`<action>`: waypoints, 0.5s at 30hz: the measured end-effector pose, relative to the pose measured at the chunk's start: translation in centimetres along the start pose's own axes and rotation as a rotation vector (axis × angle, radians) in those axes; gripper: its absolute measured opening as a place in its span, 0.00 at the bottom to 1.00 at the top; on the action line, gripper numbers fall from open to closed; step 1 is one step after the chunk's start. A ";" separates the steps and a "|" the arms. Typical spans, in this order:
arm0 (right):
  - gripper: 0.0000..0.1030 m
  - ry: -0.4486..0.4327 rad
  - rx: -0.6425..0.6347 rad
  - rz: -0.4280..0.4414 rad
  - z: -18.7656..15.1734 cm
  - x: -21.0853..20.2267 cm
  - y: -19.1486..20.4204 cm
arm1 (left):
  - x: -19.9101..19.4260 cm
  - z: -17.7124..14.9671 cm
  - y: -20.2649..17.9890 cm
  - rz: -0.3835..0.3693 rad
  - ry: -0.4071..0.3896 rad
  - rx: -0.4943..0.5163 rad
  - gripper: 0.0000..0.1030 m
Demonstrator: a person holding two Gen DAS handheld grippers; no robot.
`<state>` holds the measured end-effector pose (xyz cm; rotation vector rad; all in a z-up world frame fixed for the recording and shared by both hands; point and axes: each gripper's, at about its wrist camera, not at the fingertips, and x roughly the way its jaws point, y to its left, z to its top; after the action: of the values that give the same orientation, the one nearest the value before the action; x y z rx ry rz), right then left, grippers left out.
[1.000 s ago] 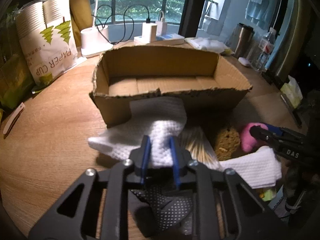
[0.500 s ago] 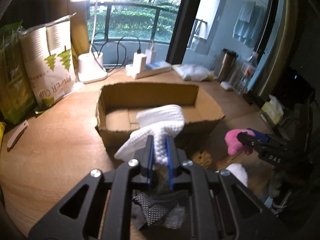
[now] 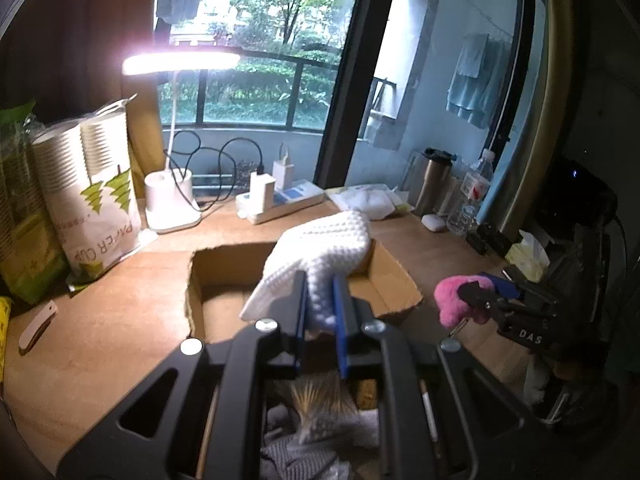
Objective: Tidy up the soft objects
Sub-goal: 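Carry the towel and pink plush into the box and open both tools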
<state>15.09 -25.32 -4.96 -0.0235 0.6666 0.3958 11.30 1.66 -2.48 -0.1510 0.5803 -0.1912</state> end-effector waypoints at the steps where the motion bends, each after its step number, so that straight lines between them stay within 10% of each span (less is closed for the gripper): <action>1: 0.46 -0.007 -0.005 0.001 0.3 0.1 0.0 | 0.1 0.2 0.0 -0.002 -0.007 0.002 0.12; 15: 0.46 -0.051 -0.047 0.075 3.6 2.8 0.8 | 3.8 1.8 -1.4 -0.035 -0.040 0.001 0.12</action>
<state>18.98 -23.11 -3.70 -0.0329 0.6085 0.4828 15.26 -0.41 -2.76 -0.1634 0.5378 -0.2221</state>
